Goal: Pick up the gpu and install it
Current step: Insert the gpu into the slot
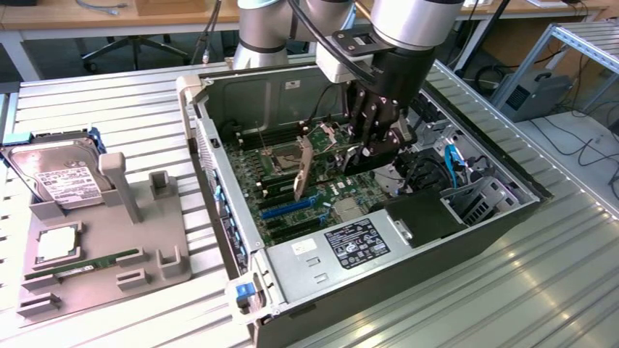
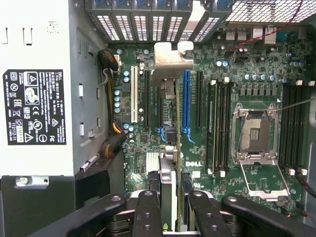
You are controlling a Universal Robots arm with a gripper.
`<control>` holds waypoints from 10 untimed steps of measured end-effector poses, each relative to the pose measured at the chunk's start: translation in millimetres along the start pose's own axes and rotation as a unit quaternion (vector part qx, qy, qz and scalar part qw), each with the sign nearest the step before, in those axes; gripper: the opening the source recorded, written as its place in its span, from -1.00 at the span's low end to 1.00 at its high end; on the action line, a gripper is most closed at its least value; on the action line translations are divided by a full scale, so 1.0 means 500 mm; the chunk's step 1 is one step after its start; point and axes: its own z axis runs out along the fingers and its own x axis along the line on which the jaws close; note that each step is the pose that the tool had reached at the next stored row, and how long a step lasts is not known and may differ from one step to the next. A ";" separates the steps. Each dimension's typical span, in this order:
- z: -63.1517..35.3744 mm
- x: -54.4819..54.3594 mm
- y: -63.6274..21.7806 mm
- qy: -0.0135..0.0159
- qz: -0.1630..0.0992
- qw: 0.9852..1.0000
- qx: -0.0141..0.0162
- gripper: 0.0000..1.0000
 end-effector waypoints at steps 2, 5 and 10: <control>0.001 -0.001 0.000 0.000 0.000 1.000 0.000 -0.47; 0.002 -0.002 0.001 0.000 0.000 1.000 0.000 -0.47; 0.003 -0.002 0.005 0.000 0.000 1.000 0.000 -0.47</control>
